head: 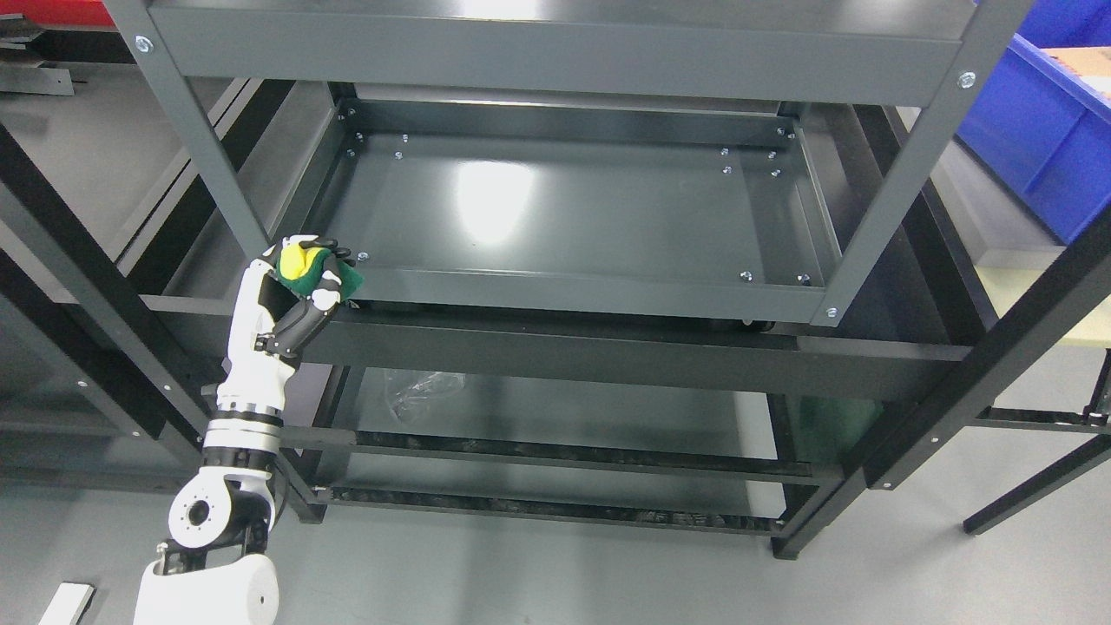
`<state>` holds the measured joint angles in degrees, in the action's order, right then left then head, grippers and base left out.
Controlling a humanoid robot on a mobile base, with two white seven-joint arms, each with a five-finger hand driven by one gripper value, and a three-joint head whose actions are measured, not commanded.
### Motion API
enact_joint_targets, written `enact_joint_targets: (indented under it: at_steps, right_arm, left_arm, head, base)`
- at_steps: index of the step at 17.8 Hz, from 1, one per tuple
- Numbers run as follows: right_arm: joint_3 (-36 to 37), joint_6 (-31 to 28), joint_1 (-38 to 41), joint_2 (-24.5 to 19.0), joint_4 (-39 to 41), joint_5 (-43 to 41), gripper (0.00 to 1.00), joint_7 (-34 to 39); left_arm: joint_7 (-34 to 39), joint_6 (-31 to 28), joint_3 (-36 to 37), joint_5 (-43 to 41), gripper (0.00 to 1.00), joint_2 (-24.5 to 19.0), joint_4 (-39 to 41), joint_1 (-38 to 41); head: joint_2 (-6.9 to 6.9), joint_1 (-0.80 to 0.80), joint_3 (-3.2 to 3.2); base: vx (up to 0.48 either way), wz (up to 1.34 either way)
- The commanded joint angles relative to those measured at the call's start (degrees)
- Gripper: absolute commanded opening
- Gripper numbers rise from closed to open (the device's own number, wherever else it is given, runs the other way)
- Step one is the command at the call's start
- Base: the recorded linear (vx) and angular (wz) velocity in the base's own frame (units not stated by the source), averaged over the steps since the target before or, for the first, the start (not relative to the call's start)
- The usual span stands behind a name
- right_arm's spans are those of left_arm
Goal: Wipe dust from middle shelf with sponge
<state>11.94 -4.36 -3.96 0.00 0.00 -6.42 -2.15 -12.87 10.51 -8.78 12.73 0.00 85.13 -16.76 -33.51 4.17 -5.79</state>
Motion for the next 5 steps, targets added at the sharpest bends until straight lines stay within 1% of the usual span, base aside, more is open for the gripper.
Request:
enact_joint_targets:
  at_steps: [1,5]
  right_arm:
    - [-0.07,-0.04,0.00,1.00,1.00,0.00,1.00,0.05]
    - [0.02,-0.04,0.00,1.00,1.00,0.00,1.00,0.05]
  left_arm:
    - [0.30,-0.23,-0.10,0.10,0.02,-1.00,2.67,1.73]
    - [0.21,-0.23,-0.01,0.19,0.02,-1.00,2.67,1.64]
  head:
    - [0.00,0.00,0.00]
    - [0.00,0.00,0.00]
  base:
    - [0.000,0.00]
    - [0.000,0.00]
